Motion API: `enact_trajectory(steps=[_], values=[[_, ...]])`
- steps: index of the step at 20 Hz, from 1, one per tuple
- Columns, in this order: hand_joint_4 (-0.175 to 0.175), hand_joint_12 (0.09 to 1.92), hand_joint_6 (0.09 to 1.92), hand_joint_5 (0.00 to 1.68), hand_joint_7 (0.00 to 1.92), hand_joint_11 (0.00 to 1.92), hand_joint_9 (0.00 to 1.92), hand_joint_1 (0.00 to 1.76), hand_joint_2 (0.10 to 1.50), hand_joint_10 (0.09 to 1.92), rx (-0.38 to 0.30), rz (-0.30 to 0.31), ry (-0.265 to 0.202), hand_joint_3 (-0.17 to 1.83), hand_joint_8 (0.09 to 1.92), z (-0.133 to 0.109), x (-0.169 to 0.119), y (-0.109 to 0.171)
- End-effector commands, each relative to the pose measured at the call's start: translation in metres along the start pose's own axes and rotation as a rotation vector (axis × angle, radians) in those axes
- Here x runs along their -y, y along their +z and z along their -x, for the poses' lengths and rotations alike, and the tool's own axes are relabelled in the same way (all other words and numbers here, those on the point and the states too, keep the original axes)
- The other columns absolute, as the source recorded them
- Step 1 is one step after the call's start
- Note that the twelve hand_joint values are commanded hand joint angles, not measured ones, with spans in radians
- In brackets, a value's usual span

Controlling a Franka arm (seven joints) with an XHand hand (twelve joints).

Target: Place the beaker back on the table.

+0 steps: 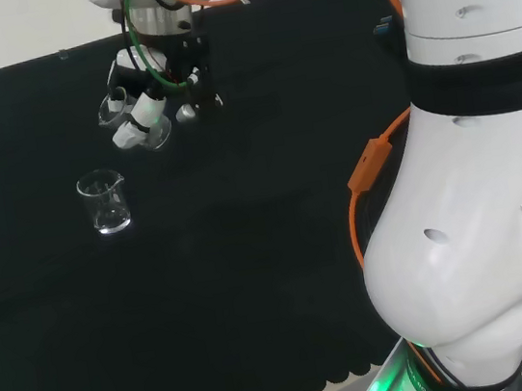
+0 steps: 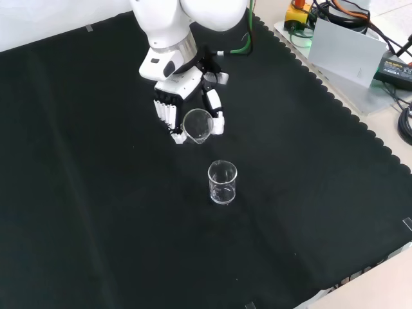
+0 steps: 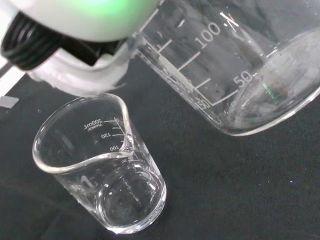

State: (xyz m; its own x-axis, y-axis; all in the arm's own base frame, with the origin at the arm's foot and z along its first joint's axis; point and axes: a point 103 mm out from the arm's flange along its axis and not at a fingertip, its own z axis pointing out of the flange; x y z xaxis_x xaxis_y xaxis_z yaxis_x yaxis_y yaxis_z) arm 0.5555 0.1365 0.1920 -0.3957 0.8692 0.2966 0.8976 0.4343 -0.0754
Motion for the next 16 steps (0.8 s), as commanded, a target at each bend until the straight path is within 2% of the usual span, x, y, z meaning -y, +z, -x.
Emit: enact_trajectory(steps=[1,9,16], values=[[-0.012,0.78,0.99,1.16,1.51,1.26,1.46,1.15,0.59,0.82,-0.080,0.046,0.027,0.90,0.90,0.022,0.001,0.015],[-0.017,0.79,1.00,1.16,1.51,1.26,1.45,1.15,0.59,0.82,-0.165,0.109,0.039,0.90,0.90,0.036,-0.001,0.029],[-0.021,0.79,1.00,1.16,1.50,1.26,1.44,1.15,0.59,0.81,-0.203,0.157,0.046,0.89,0.90,0.043,-0.006,0.041]])
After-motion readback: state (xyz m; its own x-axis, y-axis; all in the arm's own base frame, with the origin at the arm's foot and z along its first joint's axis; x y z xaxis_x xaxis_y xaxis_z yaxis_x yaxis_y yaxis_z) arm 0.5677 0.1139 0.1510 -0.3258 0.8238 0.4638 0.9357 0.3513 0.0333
